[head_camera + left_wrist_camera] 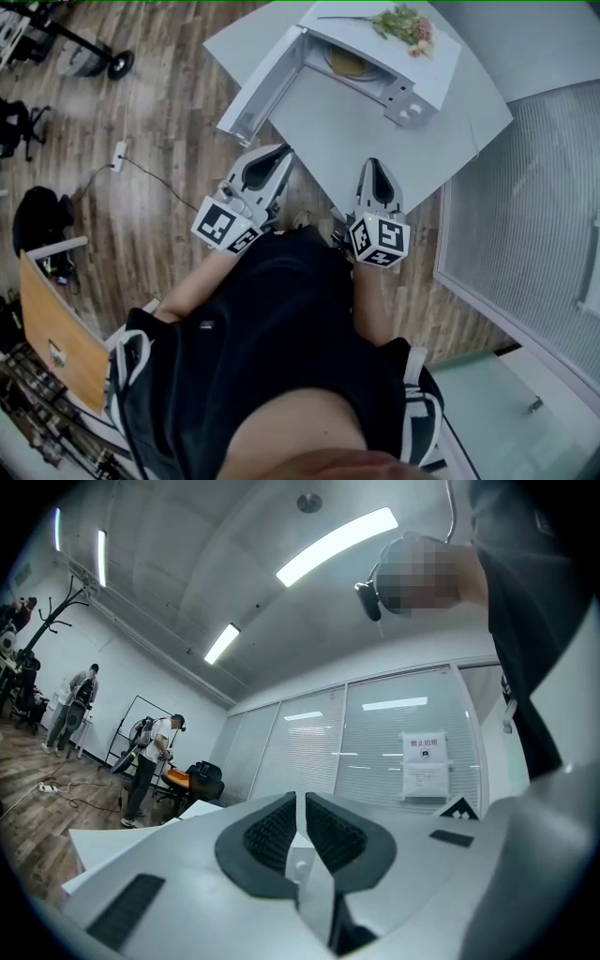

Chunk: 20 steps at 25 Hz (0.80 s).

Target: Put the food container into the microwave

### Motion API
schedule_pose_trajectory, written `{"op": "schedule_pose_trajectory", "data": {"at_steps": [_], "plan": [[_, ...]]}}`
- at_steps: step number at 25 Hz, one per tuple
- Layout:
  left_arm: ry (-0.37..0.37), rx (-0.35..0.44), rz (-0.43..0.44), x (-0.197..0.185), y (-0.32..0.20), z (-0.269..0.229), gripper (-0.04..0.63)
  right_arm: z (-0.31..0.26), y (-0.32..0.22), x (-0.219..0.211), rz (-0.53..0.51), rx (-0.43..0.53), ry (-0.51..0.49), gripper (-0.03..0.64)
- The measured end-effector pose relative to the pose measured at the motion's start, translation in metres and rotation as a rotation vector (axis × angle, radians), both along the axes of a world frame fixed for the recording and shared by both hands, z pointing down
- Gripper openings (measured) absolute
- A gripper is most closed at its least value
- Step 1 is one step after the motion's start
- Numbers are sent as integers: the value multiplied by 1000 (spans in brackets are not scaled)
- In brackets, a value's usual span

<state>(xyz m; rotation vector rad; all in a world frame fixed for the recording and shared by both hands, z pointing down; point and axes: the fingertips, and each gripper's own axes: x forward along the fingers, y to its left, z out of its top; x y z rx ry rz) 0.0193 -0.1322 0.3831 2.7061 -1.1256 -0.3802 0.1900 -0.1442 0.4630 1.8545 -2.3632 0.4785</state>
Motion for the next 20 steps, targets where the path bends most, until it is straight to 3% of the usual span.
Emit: {"op": "schedule_pose_trajectory", "data": {"at_steps": [8,20], "plan": [[18,24,-9,-37,6,-3,49,-23,38,-29,24,11,2,25],[17,36,-2,-68,14,-5,49,-27,49,-48,43,35,1,23]]}}
